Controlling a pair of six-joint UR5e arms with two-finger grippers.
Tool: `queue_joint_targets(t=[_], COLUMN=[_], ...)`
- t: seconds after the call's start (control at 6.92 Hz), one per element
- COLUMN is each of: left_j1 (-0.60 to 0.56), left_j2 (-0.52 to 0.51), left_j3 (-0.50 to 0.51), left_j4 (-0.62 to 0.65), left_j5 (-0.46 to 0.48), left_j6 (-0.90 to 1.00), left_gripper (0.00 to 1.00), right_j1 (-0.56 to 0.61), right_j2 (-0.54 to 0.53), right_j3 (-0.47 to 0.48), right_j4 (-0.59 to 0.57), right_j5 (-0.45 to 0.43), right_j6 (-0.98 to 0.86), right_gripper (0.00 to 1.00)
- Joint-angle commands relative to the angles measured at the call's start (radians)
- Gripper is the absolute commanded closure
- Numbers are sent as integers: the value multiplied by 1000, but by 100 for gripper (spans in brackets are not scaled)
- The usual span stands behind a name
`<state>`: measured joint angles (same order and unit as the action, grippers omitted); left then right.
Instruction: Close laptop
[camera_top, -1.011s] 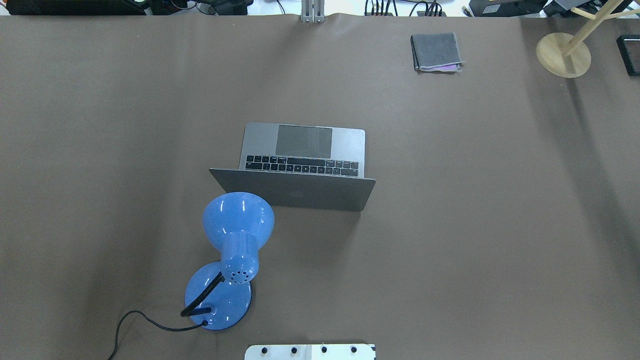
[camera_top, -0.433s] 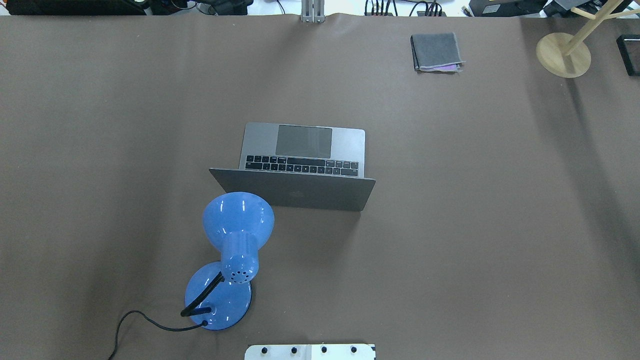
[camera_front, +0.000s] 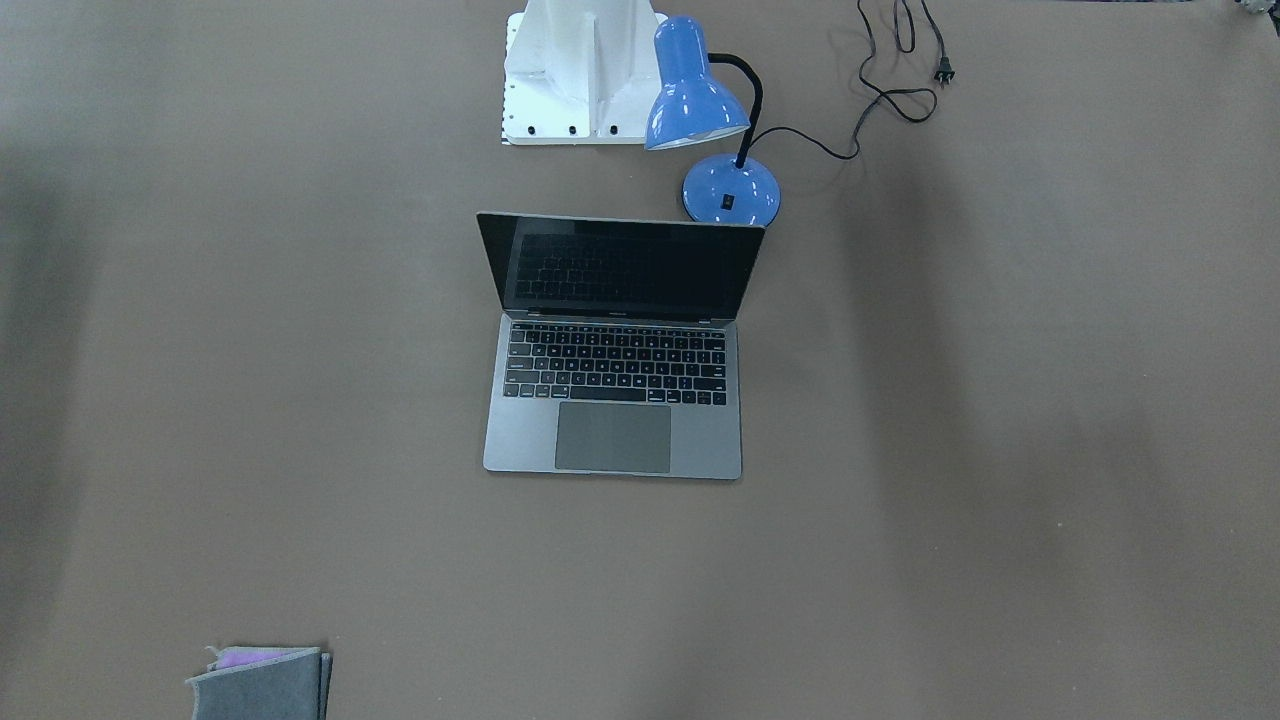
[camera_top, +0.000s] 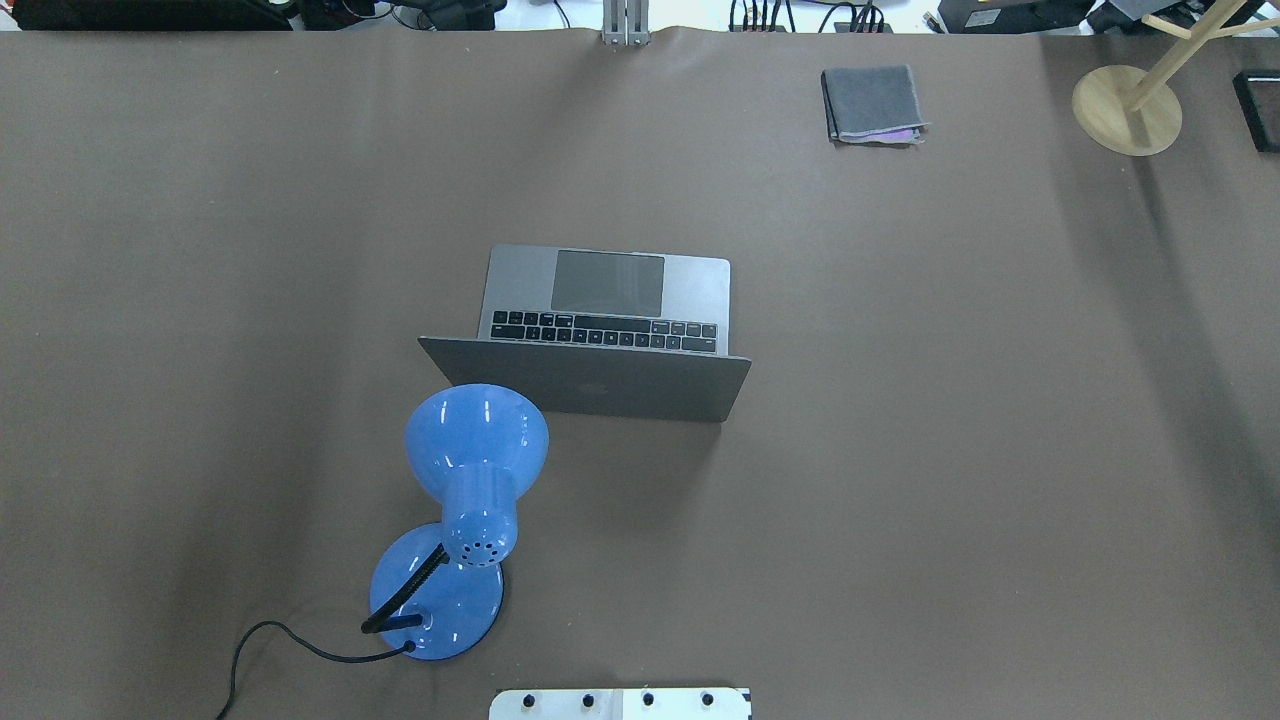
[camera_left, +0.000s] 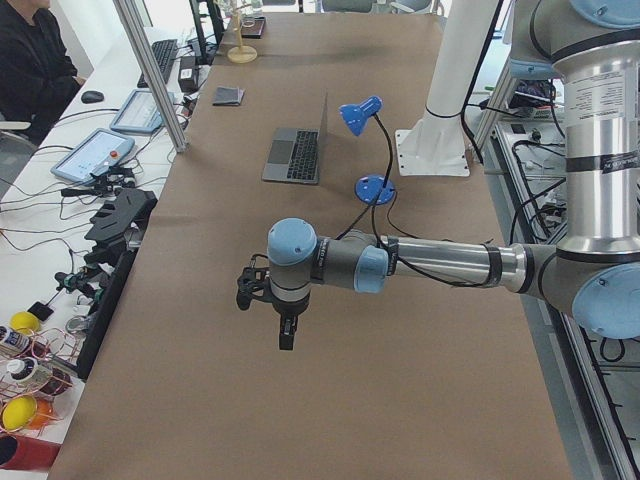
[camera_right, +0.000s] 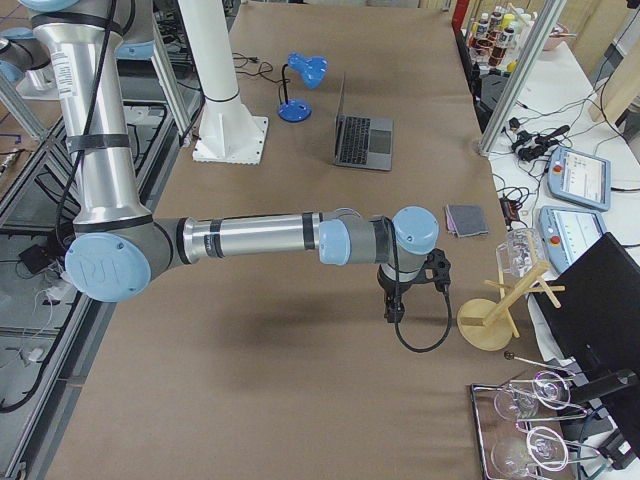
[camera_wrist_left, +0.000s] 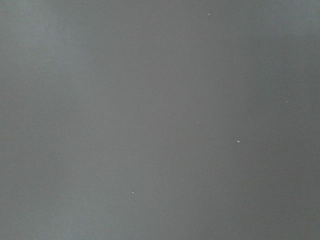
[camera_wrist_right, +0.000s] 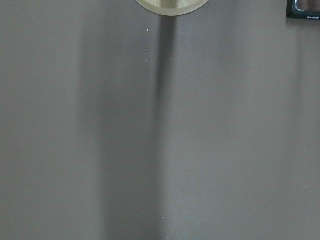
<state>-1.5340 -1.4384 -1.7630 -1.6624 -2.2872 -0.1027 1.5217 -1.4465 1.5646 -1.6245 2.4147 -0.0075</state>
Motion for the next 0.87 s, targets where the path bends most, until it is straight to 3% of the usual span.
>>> queue_joint_targets(t=[0.0,0.72], left_j1=[0,5], left_j2=[-4,-60], left_j3=[16,48], left_j4=[-5,-8], left_j5=[0,-11], left_j6=[0,-8], left_gripper=[2,2], right_j1=[0,0], right_j2=[0,0], right_j3=[0,12], right_j4=[0,-2], right_j5=[20,27], right_j6=[0,1], right_gripper=[0,0])
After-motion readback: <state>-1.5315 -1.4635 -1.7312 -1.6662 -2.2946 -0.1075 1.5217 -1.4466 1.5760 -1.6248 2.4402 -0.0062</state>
